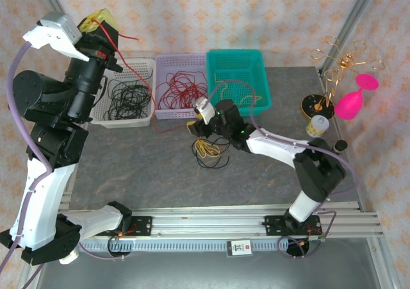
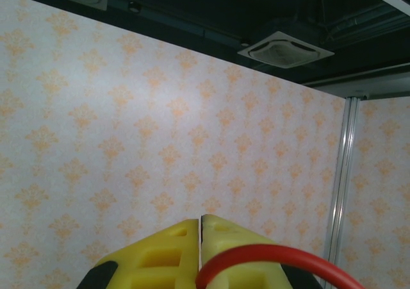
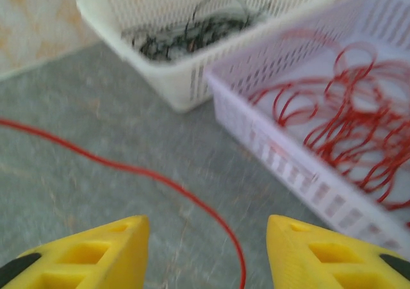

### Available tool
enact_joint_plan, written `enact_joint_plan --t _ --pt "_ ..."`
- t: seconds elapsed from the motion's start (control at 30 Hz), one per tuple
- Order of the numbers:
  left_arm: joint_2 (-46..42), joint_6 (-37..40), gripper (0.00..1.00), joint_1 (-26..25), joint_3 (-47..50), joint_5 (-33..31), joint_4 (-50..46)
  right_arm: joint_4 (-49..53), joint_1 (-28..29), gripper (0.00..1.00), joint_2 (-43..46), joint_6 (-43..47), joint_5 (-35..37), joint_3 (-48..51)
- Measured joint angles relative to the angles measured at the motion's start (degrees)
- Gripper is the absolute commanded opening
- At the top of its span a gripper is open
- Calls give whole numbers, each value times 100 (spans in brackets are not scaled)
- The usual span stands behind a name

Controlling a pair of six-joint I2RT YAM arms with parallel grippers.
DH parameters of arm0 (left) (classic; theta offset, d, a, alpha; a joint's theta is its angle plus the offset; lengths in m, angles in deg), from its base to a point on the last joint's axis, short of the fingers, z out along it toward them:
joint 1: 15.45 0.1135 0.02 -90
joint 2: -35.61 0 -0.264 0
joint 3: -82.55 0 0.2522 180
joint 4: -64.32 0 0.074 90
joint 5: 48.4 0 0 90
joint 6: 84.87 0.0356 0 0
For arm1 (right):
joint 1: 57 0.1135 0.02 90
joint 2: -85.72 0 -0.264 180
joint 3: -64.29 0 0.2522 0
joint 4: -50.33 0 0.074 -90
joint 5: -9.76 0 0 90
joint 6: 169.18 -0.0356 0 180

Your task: Untangle the cables

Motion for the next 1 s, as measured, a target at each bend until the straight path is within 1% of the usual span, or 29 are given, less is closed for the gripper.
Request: enact_joint_plan --t 0.17,0.3,0.4,0.57,0.6,0.67,0.73,0.9,1.0 --pt "2 0 0 0 -105 2 -13 87 2 49 -605 35 -125 52" --pt "2 0 0 0 -205 20 -90 94 0 40 -984 -52 50 -74" --pt "26 0 0 0 -291 24 -131 68 -11 38 -1274 -170 275 -302" --pt "31 0 0 0 -317 24 -175 -109 -35 28 -1473 -433 424 -348" --pt "31 0 0 0 -317 24 -179 -157 -35 23 -1504 -494 483 -348" --pt "37 0 0 0 -317 24 -181 -229 -35 9 -1569 -592 605 -358" --pt "46 0 0 0 -317 22 -190 -256 -35 0 -1598 -654 728 -391" --pt "39 0 0 0 -286 22 -258 -302 -35 0 -1508 -710 1023 -433" --pt "-79 0 0 0 -59 15 -254 -208 -35 0 -1130 -728 1246 -404"
